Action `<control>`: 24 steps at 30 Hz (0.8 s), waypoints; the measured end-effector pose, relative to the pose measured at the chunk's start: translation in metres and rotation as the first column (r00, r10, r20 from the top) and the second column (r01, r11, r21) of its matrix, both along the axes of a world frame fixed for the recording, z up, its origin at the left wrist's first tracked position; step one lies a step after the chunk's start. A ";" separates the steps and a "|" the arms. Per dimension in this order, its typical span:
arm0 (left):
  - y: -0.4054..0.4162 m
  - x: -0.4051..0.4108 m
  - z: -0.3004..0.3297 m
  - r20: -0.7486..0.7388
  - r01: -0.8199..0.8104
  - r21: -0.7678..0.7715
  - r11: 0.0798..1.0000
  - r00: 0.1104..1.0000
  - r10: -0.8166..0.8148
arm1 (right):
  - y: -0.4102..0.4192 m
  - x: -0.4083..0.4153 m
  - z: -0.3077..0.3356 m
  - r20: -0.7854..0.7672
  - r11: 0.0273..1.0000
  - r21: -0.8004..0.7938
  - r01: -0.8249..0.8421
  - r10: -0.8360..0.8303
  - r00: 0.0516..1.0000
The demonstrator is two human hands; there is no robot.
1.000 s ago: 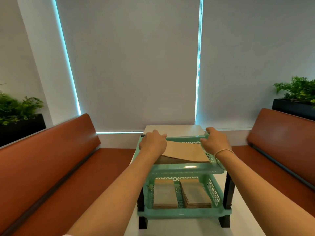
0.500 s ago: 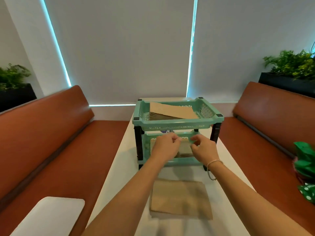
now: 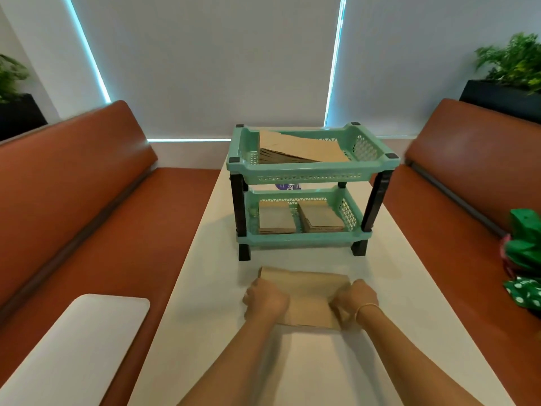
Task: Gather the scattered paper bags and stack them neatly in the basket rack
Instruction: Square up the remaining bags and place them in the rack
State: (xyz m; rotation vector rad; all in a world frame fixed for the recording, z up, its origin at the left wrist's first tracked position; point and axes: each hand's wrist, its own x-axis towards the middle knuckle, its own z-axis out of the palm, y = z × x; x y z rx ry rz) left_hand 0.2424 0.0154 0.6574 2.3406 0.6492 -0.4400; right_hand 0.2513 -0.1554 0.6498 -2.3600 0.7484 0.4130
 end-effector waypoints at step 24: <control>0.008 -0.014 0.009 0.340 0.103 -0.690 0.717 0.920 0.195 | -0.026 -0.027 -0.006 0.417 0.893 0.447 -0.049 -0.159 0.895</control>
